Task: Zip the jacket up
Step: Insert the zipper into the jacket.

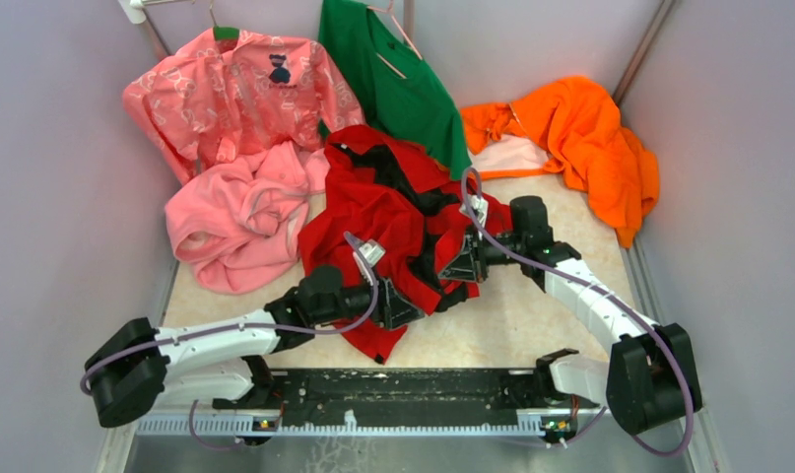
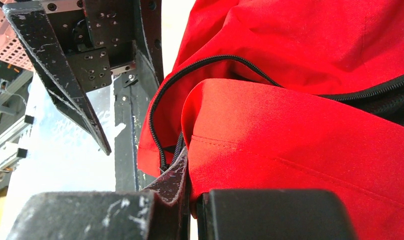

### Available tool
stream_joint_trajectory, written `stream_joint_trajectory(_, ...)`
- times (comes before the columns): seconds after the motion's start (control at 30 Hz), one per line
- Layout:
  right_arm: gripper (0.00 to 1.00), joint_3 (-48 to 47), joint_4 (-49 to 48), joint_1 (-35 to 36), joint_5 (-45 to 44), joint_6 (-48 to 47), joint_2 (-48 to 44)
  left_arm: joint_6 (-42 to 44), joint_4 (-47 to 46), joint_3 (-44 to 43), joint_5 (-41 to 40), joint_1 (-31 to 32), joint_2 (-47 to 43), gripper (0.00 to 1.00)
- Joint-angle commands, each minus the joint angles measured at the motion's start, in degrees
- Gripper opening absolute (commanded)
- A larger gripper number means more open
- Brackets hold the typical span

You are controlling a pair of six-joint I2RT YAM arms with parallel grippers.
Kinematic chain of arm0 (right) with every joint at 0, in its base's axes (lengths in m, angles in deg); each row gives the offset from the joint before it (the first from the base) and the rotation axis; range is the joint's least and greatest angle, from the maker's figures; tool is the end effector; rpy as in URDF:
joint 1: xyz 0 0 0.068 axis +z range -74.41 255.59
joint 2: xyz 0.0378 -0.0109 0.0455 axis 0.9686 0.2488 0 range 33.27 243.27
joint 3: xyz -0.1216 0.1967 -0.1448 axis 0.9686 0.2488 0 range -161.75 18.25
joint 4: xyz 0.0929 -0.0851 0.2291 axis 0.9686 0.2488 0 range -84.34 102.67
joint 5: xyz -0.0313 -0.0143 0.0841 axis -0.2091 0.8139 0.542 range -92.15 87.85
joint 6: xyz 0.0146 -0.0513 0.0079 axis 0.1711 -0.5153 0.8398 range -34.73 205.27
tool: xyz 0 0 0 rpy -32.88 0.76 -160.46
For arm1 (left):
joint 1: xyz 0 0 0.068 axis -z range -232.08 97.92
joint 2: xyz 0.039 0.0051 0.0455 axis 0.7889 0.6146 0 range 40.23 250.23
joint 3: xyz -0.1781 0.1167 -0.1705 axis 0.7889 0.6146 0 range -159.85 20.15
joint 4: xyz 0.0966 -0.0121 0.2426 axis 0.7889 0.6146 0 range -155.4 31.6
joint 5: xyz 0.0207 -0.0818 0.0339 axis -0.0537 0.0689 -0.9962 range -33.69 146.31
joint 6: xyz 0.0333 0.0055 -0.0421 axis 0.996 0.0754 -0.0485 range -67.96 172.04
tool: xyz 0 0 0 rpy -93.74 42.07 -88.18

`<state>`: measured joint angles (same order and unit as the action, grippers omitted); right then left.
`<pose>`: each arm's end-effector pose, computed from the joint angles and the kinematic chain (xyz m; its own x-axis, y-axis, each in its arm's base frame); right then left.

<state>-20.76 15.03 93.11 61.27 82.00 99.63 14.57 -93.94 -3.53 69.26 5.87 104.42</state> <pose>0.2110 0.1000 0.2423 -0.5225 -0.1917 -0.8308 -0.8495 0.2003 0.4881 0.1187 -0.2048 0.2151 -0.6606 -0.0622 -0.7482 0.6810 0.3698 -0.6321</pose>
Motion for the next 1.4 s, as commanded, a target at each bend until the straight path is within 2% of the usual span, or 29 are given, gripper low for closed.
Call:
stream_joint_trajectory(0.0,0.00,-0.11,-4.45,0.24,2.39,1.32,-1.33,2.50,6.15,-0.81,1.51,-0.30,-4.72,0.69)
stream_joint_trajectory(0.23,0.00,0.07,-5.19,0.26,2.50,2.12,-1.29,2.58,13.90,-3.96,2.94,-0.25,-8.51,0.69)
stream_joint_trajectory(0.4,0.00,0.24,-5.64,0.30,2.41,2.47,-1.24,-8.12,13.04,-4.91,5.65,-0.08,-6.17,0.68)
stream_joint_trajectory(0.63,0.00,0.42,-6.08,0.24,2.41,2.84,-1.21,-21.31,10.56,-5.37,-4.71,3.66,-2.44,0.71)
stream_joint_trajectory(0.97,0.00,0.51,-6.36,0.24,2.58,2.83,-1.40,-28.22,1.58,-4.64,-15.88,7.26,3.27,0.70)
stream_joint_trajectory(1.1,0.00,0.51,-6.38,0.28,2.70,2.84,-1.41,-28.88,-0.68,-4.62,-17.81,7.26,5.22,0.68)
stream_joint_trajectory(1.17,0.00,0.51,-6.38,0.24,2.77,2.83,-1.42,-28.50,-1.81,-4.85,-18.18,7.26,6.55,0.66)
stream_joint_trajectory(1.27,0.00,0.60,-6.45,0.24,2.88,2.89,-1.42,-28.71,-2.95,-5.03,-18.68,7.26,7.78,0.55)
stream_joint_trajectory(1.33,0.00,0.60,-6.47,0.24,2.94,2.83,-1.43,-28.47,-3.02,-5.14,-18.98,7.18,8.05,0.43)
stream_joint_trajectory(1.37,0.00,0.60,-6.47,0.24,2.94,2.83,-1.50,-28.37,-3.02,-5.22,-19.12,7.17,8.21,0.33)
